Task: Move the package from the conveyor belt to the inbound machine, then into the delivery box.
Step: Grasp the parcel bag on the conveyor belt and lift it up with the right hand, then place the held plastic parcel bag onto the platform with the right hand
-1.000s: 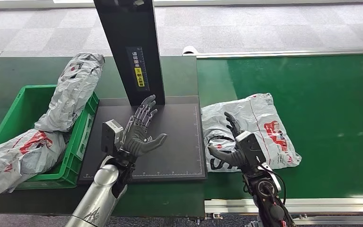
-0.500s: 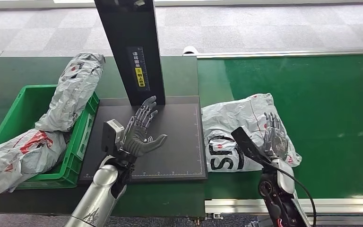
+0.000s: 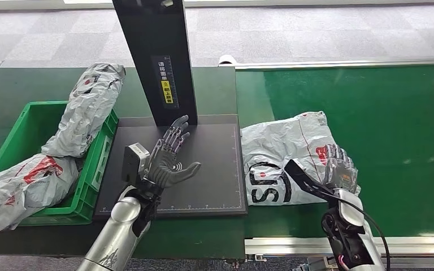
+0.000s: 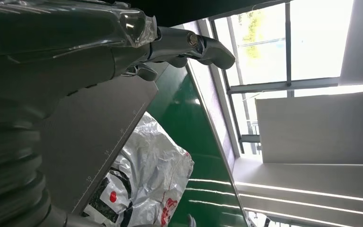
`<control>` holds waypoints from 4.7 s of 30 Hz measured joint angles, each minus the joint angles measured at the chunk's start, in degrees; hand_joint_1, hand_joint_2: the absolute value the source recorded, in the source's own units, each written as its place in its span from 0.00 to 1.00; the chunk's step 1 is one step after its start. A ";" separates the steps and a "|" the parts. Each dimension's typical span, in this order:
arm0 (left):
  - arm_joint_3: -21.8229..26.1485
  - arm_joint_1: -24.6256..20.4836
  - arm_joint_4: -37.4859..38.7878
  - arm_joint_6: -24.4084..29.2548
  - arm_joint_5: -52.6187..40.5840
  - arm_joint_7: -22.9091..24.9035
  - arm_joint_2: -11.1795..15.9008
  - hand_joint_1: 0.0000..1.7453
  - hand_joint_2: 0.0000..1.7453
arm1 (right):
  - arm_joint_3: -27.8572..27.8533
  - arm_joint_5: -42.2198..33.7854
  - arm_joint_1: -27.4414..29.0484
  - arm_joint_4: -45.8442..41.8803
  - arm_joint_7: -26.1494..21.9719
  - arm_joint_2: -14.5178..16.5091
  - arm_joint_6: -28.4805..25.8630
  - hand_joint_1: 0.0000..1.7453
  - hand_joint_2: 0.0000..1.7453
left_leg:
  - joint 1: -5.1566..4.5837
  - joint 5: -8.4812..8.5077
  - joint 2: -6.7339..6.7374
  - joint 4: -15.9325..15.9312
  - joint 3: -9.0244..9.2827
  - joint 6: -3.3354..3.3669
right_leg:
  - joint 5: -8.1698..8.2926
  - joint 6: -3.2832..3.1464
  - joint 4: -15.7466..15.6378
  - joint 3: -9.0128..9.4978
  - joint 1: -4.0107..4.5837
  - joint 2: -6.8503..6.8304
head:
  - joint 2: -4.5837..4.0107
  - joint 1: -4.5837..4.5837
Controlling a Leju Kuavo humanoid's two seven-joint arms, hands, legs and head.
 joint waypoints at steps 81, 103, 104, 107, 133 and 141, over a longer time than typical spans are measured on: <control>0.14 0.22 0.49 2.42 0.94 -1.34 -1.11 0.00 1.00 | -6.31 -28.39 6.46 -19.31 -33.74 7.44 -21.62 1.00 1.00 | 0.00 0.00 0.06 -0.01 0.00 0.00 | 0.00 0.00 0.00 -0.04 0.00 0.01 | 0.00 0.00; 1.45 -0.23 -0.53 4.33 3.44 -2.53 -0.52 0.00 1.00 | 10.37 -16.32 9.15 -19.23 -27.05 2.91 4.62 1.00 1.00 | 0.01 0.00 0.03 -0.01 -0.02 0.00 | 0.00 0.00 0.00 -0.05 0.01 0.00 | 0.00 -0.01; 1.71 -0.23 -0.72 5.06 3.66 -2.71 -0.54 0.00 1.00 | 10.45 -17.07 9.39 -19.42 -27.68 2.84 5.85 1.00 1.00 | 0.01 0.00 0.03 -0.01 -0.02 0.00 | 0.00 0.00 0.00 -0.06 0.01 0.00 | 0.00 -0.01; 2.25 -0.27 -1.21 8.12 3.77 -3.31 -0.68 0.00 1.00 | 10.71 -19.75 10.31 -20.90 -30.73 2.47 9.65 1.00 1.00 | 0.01 0.00 0.03 -0.01 -0.02 0.00 | 0.00 0.00 0.00 -0.06 0.01 0.01 | 0.00 0.00; 2.82 -0.46 -1.64 9.79 4.20 -3.56 -1.03 0.00 1.00 | 15.29 -23.37 7.42 -21.71 -38.17 -0.59 23.73 0.06 1.00 | 0.00 0.00 0.03 0.00 -0.03 0.00 | 0.00 0.00 0.00 -0.05 0.00 0.01 | 0.00 0.00; 2.83 -0.45 -1.64 9.68 4.11 -3.50 -1.03 0.00 1.00 | 16.05 -26.41 6.26 -21.14 -38.28 -0.77 23.16 0.00 1.00 | 0.00 0.00 0.03 0.00 -0.03 0.00 | 0.00 0.00 0.00 -0.05 0.00 0.01 | 0.00 0.00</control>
